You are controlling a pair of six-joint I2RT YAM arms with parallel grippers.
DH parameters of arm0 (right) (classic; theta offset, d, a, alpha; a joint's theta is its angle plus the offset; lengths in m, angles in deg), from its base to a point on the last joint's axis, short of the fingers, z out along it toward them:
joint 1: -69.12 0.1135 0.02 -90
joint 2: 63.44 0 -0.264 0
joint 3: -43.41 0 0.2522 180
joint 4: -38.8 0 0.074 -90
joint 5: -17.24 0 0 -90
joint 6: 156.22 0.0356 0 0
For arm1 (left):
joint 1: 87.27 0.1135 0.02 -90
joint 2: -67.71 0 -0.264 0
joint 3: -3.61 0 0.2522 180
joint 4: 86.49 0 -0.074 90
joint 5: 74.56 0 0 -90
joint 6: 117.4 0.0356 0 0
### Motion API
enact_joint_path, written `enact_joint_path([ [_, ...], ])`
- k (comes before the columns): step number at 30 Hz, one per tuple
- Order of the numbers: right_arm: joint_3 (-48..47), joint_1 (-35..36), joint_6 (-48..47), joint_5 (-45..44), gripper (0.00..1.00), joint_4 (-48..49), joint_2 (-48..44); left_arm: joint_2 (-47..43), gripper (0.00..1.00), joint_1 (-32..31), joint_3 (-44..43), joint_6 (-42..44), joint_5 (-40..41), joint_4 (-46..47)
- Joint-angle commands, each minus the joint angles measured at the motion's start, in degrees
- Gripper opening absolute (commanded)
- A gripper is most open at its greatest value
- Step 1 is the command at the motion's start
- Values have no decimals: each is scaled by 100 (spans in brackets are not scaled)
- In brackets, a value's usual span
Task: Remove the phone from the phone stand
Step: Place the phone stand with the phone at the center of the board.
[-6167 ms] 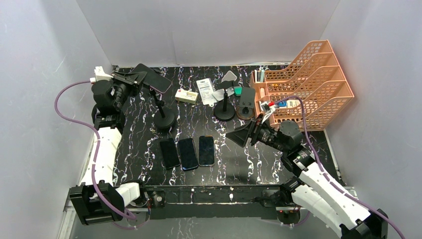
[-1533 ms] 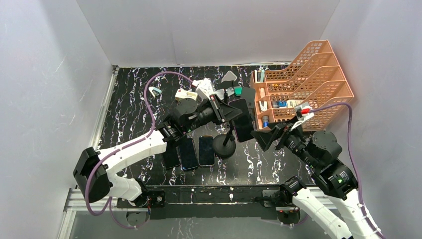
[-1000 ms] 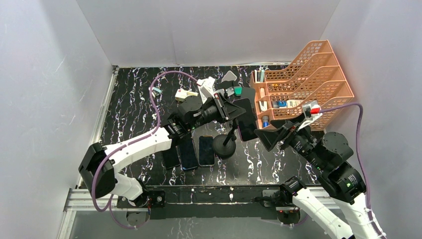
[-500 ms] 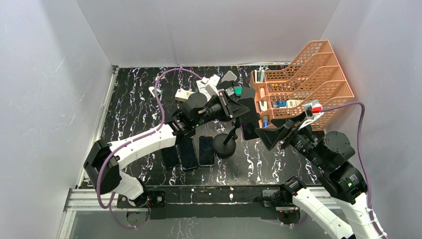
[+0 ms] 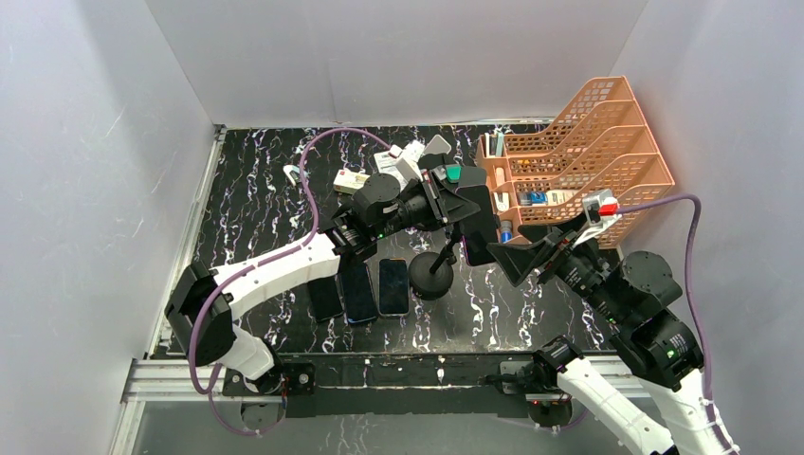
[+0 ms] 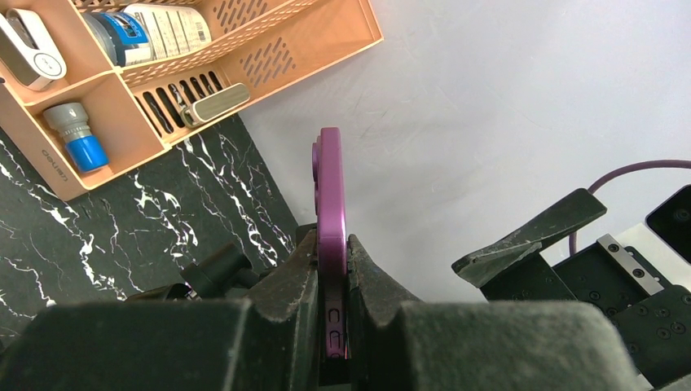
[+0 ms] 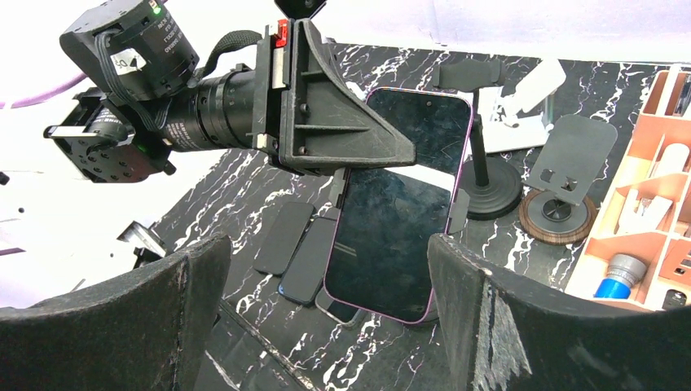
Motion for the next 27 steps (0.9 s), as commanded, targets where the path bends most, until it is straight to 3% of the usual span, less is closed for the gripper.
enact_joint_path([
  [1, -258, -11, -24, -30, 98, 83, -18, -119, 0, -68, -377, -80, -14, 517],
  [15, -280, -10, -14, -28, 98, 94, -18, -57, 0, -262, -554, -154, 5, 656],
  [27, -127, -8, -10, -61, 98, 56, -82, -103, 0, -260, 137, 5, 196, 621],
])
